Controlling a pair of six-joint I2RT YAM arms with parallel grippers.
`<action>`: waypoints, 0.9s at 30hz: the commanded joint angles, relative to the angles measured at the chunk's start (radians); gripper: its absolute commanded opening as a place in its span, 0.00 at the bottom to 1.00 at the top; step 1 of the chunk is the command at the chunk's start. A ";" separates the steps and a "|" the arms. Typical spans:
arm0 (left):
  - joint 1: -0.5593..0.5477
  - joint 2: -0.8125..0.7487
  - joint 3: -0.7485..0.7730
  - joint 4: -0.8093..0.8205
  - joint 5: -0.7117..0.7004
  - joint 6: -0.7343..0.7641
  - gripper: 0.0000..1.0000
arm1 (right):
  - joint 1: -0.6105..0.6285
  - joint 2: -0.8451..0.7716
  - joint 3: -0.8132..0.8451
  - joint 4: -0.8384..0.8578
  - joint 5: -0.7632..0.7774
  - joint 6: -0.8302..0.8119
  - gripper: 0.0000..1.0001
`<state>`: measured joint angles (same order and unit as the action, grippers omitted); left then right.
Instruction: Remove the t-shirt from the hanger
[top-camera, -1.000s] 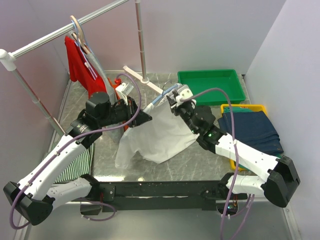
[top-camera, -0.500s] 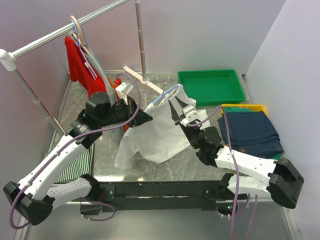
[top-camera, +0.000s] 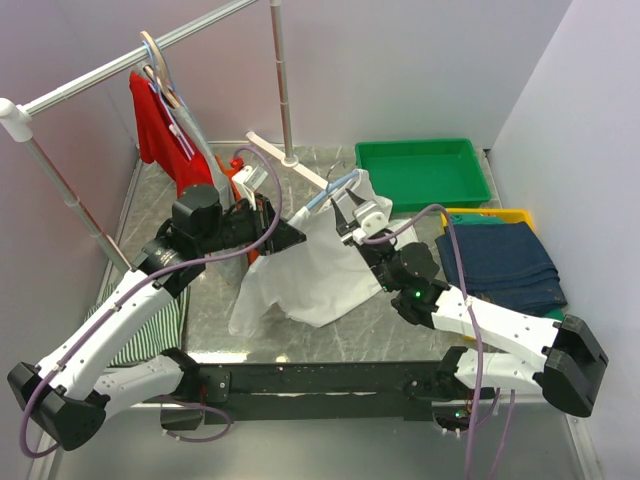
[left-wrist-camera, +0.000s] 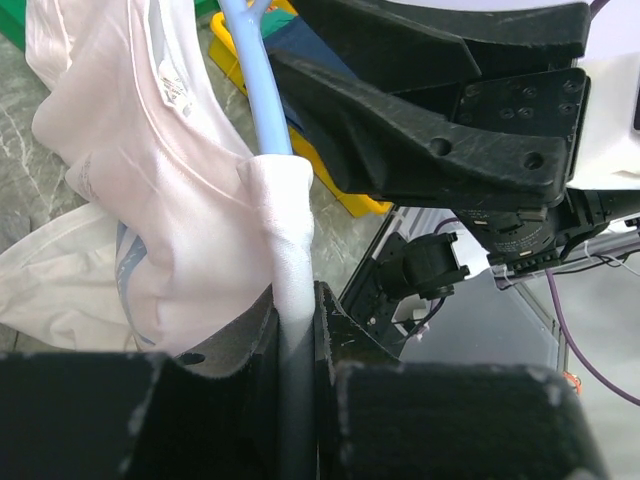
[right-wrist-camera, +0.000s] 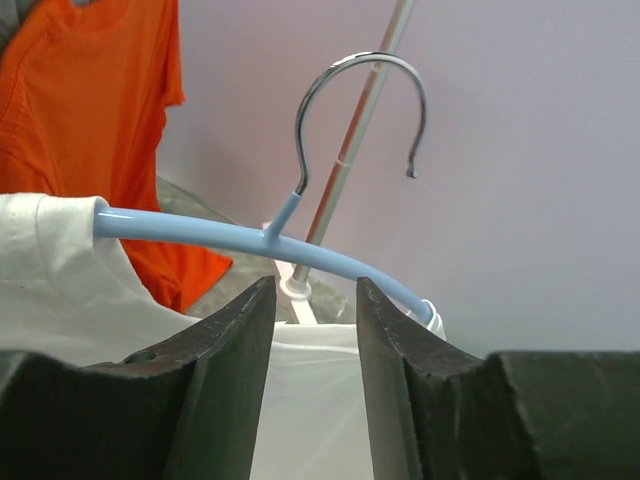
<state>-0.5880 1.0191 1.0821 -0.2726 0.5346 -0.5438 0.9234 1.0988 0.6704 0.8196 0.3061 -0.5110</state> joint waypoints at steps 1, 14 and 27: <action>-0.004 -0.008 0.024 0.108 0.033 0.001 0.01 | 0.005 0.015 0.093 -0.103 0.013 -0.020 0.48; -0.004 -0.010 0.002 0.113 0.048 -0.005 0.01 | 0.003 0.174 0.162 0.044 0.096 -0.081 0.53; -0.006 -0.017 -0.017 0.115 0.064 -0.012 0.01 | 0.002 0.214 0.153 0.248 0.185 -0.172 0.45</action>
<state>-0.5850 1.0256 1.0660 -0.2276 0.5266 -0.5472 0.9295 1.3117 0.7845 0.9333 0.4442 -0.6479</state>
